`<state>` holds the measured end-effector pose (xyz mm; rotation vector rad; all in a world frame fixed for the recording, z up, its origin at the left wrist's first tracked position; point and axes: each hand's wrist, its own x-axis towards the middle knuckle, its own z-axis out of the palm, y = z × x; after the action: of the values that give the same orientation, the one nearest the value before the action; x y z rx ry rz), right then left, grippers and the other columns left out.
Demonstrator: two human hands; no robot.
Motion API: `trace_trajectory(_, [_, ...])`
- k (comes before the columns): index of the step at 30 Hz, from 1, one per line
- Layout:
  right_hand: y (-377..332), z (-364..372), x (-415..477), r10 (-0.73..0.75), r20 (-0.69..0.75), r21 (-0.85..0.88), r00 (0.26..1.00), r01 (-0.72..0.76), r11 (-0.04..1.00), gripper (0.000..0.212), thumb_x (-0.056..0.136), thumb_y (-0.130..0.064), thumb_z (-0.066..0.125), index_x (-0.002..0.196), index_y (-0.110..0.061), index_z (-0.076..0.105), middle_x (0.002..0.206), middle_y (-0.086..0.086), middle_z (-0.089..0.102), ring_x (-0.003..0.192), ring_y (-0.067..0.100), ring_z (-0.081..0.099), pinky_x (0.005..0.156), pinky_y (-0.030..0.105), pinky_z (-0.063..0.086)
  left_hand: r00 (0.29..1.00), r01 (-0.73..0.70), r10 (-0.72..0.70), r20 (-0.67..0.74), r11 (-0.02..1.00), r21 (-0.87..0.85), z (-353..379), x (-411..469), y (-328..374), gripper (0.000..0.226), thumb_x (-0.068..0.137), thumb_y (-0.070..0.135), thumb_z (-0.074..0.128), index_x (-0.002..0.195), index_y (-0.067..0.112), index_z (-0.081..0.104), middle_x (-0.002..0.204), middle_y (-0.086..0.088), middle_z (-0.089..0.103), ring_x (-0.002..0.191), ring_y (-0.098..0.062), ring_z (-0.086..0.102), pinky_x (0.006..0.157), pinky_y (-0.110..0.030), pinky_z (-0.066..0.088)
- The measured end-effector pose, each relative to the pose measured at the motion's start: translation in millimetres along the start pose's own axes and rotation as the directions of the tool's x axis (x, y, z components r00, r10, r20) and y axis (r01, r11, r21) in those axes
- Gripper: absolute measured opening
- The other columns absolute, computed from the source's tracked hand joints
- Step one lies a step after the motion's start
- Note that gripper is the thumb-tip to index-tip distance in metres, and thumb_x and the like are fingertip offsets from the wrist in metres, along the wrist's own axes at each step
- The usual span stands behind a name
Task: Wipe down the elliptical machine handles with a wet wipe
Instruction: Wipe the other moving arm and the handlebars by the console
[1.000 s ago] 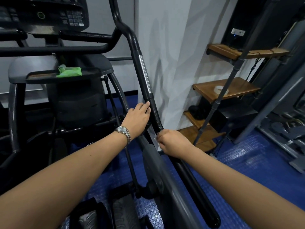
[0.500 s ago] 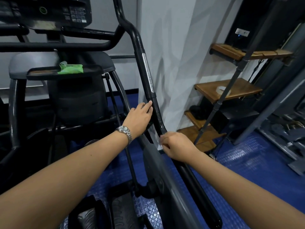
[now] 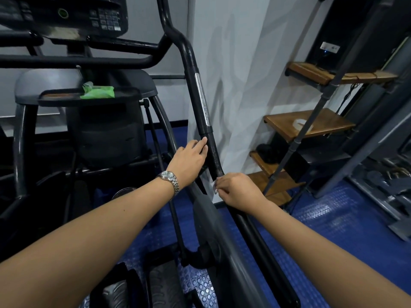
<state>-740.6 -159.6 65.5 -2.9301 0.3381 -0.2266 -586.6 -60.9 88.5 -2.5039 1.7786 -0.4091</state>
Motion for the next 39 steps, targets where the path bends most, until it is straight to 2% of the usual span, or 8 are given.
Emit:
trace_trajectory(10, [-3, 11, -2, 0.215, -0.253, 0.154, 0.943, -0.180, 0.972, 0.011, 0.076, -0.004, 0.066, 0.075, -0.009, 0.075, 0.077, 0.007, 0.073, 0.071, 0.024, 0.068, 0.067, 0.037, 0.057, 1.000, -0.001, 0.001, -0.002, 1.000, -0.016, -2, -1, 0, 0.068, 0.087, 0.005, 0.052, 0.147, 0.005, 0.021, 0.157, -0.011, 0.006, 0.137, -0.025, 0.024, 0.097, -0.036, 0.044])
trace_trajectory(16, [-7, 12, 20, 0.381, -0.261, 0.250, 0.887, -0.320, 0.914, 0.017, 0.087, -0.014, 0.060, 0.081, -0.007, 0.074, 0.088, 0.006, 0.071, 0.080, 0.025, 0.065, 0.073, 0.035, 0.051, 1.000, -0.008, 0.008, 0.003, 1.000, -0.004, -4, -1, 1, 0.068, 0.086, 0.004, 0.052, 0.147, 0.004, 0.021, 0.157, -0.012, 0.007, 0.136, -0.026, 0.025, 0.094, -0.035, 0.045])
trace_trajectory(20, [-7, 4, 15, 0.448, -0.228, 0.269, 0.864, -0.386, 0.882, 0.019, 0.088, -0.018, 0.059, 0.080, -0.012, 0.075, 0.074, -0.012, 0.057, 0.066, 0.007, 0.052, 0.053, 0.010, 0.035, 1.000, -0.018, 0.018, 0.006, 1.000, -0.001, -5, 0, -1, 0.068, 0.086, 0.004, 0.053, 0.147, 0.004, 0.022, 0.156, -0.012, 0.008, 0.135, -0.026, 0.025, 0.093, -0.035, 0.045])
trace_trajectory(22, [-4, 1, 11, 0.464, -0.203, 0.293, 0.862, -0.399, 0.869, 0.017, 0.087, -0.016, 0.060, 0.080, -0.010, 0.075, 0.070, -0.017, 0.048, 0.059, -0.001, 0.044, 0.054, 0.005, 0.035, 1.000, -0.014, 0.014, 0.006, 1.000, -0.006, -4, 1, -1, 0.068, 0.086, 0.004, 0.053, 0.147, 0.004, 0.022, 0.156, -0.012, 0.008, 0.135, -0.026, 0.025, 0.093, -0.035, 0.045])
trace_trajectory(24, [-3, 1, 17, 0.466, -0.183, 0.260, 0.866, -0.415, 0.872, 0.019, 0.088, -0.019, 0.060, 0.078, -0.009, 0.072, 0.069, -0.011, 0.052, 0.064, 0.006, 0.051, 0.053, 0.010, 0.033, 1.000, -0.012, 0.012, 0.007, 1.000, -0.010, -3, 1, 0, 0.068, 0.086, 0.004, 0.053, 0.146, 0.004, 0.022, 0.156, -0.012, 0.008, 0.135, -0.026, 0.025, 0.093, -0.034, 0.045])
trace_trajectory(27, [-2, 7, 33, 0.510, -0.182, 0.353, 0.841, -0.429, 0.832, 0.019, 0.089, -0.019, 0.060, 0.077, -0.008, 0.068, 0.080, 0.003, 0.066, 0.077, 0.019, 0.061, 0.068, 0.026, 0.046, 1.000, -0.015, 0.015, 0.006, 1.000, -0.005, -3, 2, 0, 0.068, 0.086, 0.004, 0.054, 0.146, 0.003, 0.023, 0.156, -0.013, 0.009, 0.135, -0.026, 0.026, 0.092, -0.034, 0.045])
trace_trajectory(31, [-3, 8, 28, 0.535, -0.184, 0.390, 0.824, -0.439, 0.810, 0.018, 0.089, -0.019, 0.060, 0.076, -0.009, 0.066, 0.079, -0.001, 0.064, 0.074, 0.013, 0.059, 0.068, 0.025, 0.045, 1.000, -0.029, 0.029, -0.002, 1.000, -0.005, -3, 4, -3, 0.068, 0.086, 0.003, 0.053, 0.147, 0.004, 0.022, 0.156, -0.012, 0.009, 0.136, -0.025, 0.025, 0.092, -0.034, 0.045])
trace_trajectory(39, [-1, 3, 43, 0.552, -0.186, 0.464, 0.812, -0.423, 0.778, 0.019, 0.089, -0.014, 0.058, 0.071, -0.009, 0.062, 0.072, 0.003, 0.066, 0.070, 0.018, 0.063, 0.070, 0.034, 0.054, 1.000, -0.031, 0.031, 0.002, 1.000, -0.002, -1, 2, -1, 0.070, 0.084, 0.004, 0.055, 0.146, 0.003, 0.022, 0.156, -0.013, 0.009, 0.134, -0.025, 0.027, 0.092, -0.033, 0.046])
